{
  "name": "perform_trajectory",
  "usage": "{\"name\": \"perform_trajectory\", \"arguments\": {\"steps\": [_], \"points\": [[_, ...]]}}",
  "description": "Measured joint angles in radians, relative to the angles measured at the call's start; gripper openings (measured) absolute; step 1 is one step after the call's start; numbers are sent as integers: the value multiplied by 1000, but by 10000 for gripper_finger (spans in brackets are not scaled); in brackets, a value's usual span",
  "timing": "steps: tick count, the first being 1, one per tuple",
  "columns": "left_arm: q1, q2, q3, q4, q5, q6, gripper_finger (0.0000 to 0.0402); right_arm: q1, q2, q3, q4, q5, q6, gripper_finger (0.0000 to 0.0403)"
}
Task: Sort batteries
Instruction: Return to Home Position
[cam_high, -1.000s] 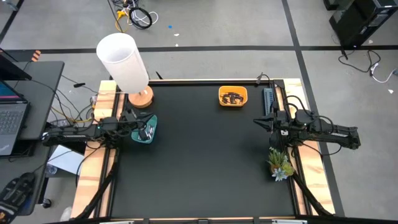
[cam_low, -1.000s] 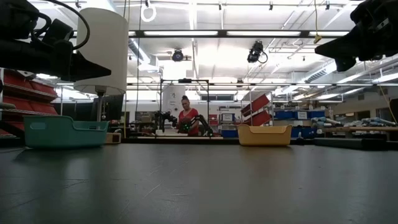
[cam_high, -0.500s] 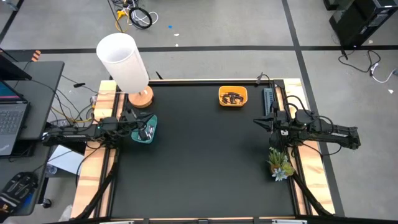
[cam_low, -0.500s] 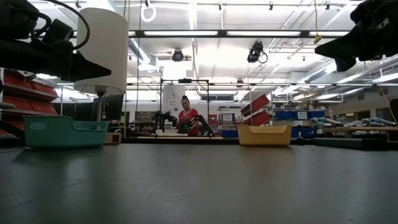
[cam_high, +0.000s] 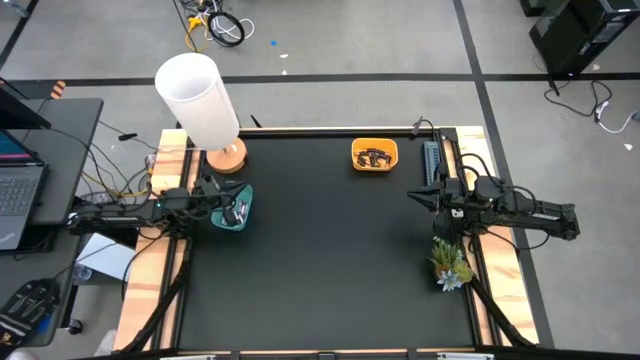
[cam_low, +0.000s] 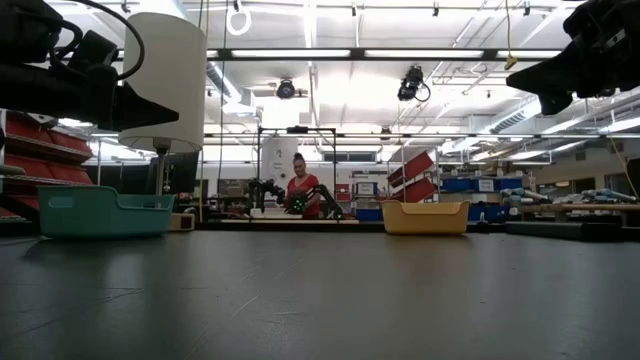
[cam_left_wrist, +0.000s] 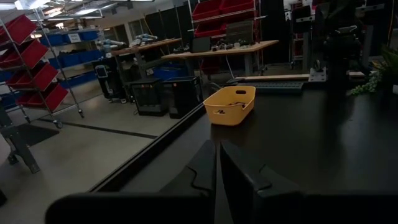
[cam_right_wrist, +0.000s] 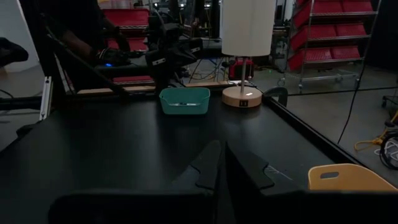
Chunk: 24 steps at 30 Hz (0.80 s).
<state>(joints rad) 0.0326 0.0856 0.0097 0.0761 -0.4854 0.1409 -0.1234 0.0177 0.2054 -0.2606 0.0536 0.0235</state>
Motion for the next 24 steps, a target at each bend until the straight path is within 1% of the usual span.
{"name": "perform_trajectory", "arguments": {"steps": [24], "points": [[0,0,0,0,0,0,35,0,0,0,0,0,0,33]]}}
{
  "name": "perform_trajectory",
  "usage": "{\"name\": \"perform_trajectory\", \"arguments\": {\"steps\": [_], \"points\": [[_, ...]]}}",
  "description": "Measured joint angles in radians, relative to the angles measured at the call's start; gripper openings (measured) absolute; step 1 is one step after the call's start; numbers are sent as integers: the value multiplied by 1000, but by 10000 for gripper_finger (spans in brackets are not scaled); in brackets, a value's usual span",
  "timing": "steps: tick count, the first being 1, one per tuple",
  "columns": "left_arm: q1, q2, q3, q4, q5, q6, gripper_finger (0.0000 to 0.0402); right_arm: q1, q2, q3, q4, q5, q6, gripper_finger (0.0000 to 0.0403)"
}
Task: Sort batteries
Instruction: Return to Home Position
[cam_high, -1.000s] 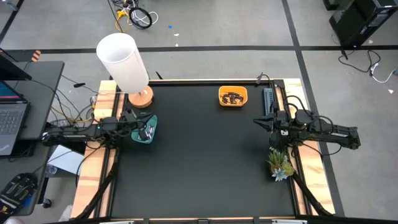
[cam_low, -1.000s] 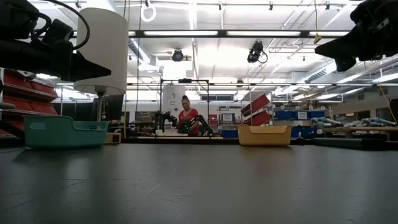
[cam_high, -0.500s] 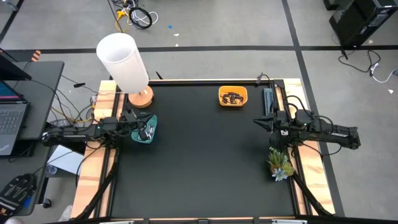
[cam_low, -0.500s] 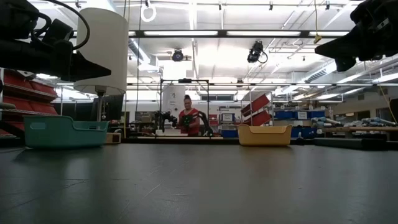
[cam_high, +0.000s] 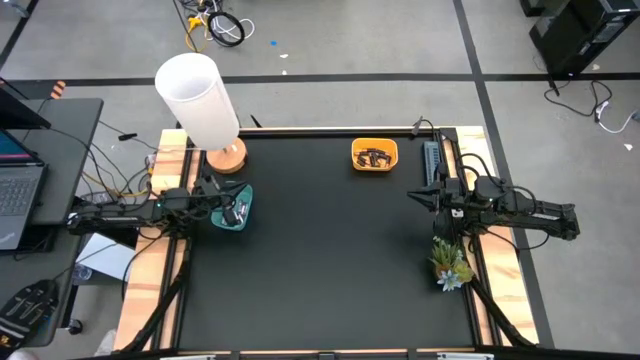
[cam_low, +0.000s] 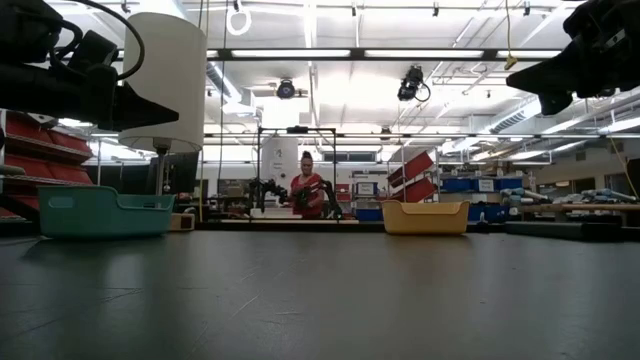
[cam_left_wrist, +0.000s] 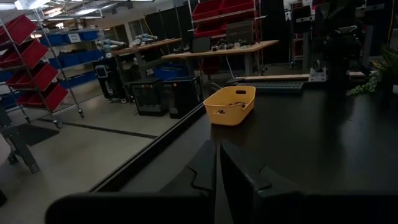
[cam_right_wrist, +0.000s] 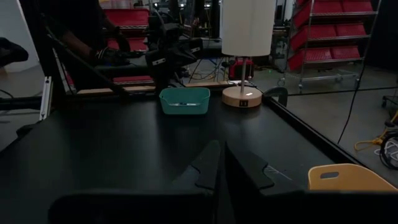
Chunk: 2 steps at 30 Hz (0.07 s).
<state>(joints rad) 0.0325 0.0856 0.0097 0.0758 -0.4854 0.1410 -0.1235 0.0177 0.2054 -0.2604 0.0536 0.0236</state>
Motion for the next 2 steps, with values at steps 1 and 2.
{"name": "perform_trajectory", "arguments": {"steps": [1,2], "points": [[0,0,0,0,0,0,35,0,0,0,0,0,0,34],[0,0,0,0,0,0,35,0,0,0,0,0,0,35]]}}
